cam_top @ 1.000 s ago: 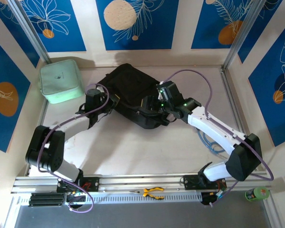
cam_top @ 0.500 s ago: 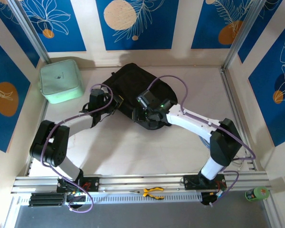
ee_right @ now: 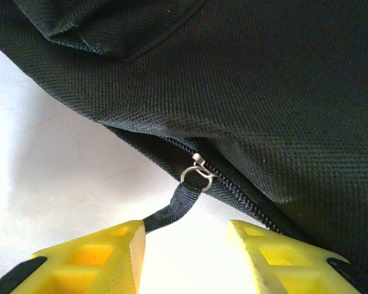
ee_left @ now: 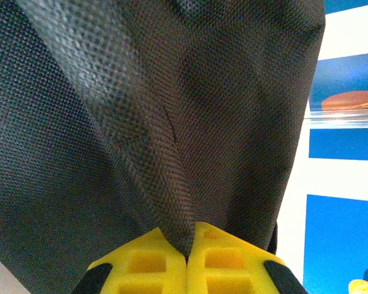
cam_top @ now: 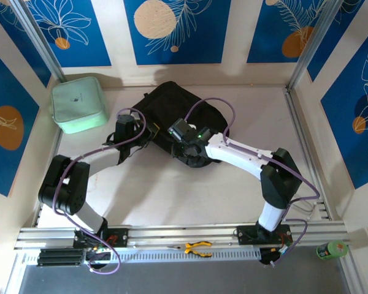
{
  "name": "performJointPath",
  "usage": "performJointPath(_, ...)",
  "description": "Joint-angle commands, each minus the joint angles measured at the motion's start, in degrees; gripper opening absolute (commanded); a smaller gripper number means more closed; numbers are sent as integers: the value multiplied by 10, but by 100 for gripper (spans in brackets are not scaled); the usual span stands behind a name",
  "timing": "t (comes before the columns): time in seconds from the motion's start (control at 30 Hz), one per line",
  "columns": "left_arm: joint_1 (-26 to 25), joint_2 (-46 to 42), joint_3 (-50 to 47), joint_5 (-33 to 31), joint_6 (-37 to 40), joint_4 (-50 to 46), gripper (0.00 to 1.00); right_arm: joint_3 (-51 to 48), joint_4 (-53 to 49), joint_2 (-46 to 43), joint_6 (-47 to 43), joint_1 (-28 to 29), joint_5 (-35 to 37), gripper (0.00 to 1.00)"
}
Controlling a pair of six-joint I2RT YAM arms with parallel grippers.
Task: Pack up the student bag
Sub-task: Zip the student bag at the top-center of the table.
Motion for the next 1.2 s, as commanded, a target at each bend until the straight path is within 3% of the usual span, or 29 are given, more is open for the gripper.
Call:
performJointPath(0.0, -9, -1, 16, 42, 14, 28, 0, -36, 10, -44, 50, 14, 26, 41)
performJointPath(0.37, -9, -7, 17, 56, 17, 17, 0, -45, 72, -21, 104, 1, -23, 48)
performJointPath(0.8, -9, -3, 20, 61, 18, 16, 0, -34, 74, 9, 121, 1, -9, 36)
performJointPath(1.0, -9, -2, 20, 61, 20, 12, 0, -20, 67, 18, 118, -2, 5, 25)
performJointPath(1.17, -4, 3, 27, 53, 36, -17, 0, -36, 46, -5, 95, -9, 23, 0)
